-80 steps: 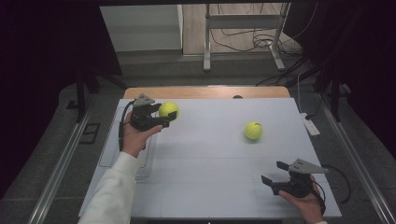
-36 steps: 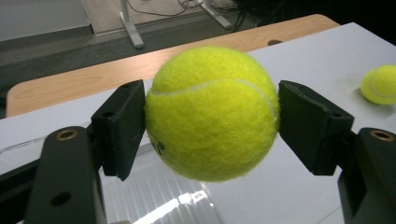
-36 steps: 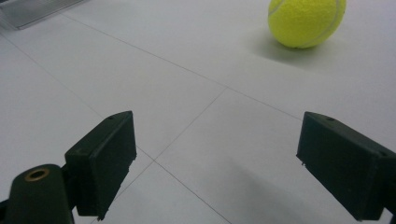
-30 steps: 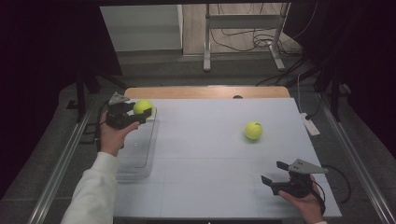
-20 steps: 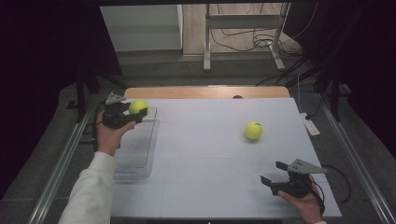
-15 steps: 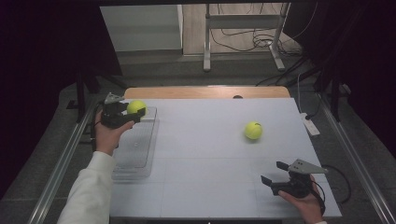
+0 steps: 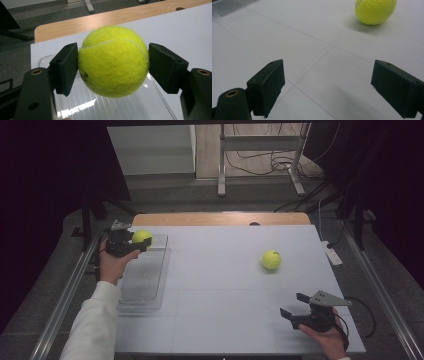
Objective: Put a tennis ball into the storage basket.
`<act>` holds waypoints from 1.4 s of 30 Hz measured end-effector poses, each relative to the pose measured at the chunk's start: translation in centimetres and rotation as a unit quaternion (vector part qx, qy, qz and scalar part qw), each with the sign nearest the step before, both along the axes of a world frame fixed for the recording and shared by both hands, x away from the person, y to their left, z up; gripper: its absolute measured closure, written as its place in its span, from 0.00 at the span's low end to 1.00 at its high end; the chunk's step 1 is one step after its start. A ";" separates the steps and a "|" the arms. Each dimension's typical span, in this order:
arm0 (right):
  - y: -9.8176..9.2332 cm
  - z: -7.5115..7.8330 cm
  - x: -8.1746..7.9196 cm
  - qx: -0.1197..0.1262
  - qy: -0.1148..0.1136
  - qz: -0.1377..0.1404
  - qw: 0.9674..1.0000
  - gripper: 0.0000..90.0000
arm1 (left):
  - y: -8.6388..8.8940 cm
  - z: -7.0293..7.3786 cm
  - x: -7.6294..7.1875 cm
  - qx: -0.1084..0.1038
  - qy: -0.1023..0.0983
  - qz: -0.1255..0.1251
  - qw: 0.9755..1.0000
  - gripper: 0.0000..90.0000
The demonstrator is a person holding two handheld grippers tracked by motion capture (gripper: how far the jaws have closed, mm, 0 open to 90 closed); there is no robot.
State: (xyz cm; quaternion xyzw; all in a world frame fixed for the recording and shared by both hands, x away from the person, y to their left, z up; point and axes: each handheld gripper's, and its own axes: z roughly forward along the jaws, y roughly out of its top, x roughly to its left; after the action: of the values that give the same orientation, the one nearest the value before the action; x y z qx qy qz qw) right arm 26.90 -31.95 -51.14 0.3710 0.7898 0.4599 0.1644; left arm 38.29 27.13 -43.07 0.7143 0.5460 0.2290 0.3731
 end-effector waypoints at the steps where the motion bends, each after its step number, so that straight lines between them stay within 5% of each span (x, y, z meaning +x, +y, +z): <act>1: 0.0 0.0 0.0 0.000 0.001 0.000 1.000 0.13 | 0.1 -0.1 0.1 0.000 0.001 0.002 1.000 0.31; 12: 0.0 0.0 0.0 0.000 0.000 0.000 1.000 0.13 | 0.8 -0.8 0.8 0.001 0.018 0.022 1.000 0.31; 30: 0.0 -0.1 0.1 -0.002 0.001 0.000 1.000 0.13 | 1.2 -3.7 2.0 0.027 0.081 0.024 0.996 0.31; 42: 0.0 -0.1 0.1 -0.001 0.001 0.000 1.000 0.13 | 1.2 -4.0 2.0 0.037 0.086 0.031 0.995 0.31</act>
State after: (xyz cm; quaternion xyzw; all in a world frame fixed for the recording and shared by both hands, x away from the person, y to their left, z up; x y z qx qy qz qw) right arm 26.97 -31.92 -51.20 0.3709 0.7907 0.4585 0.1641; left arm 40.34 28.34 -47.04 0.7275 0.5887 0.1983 0.2914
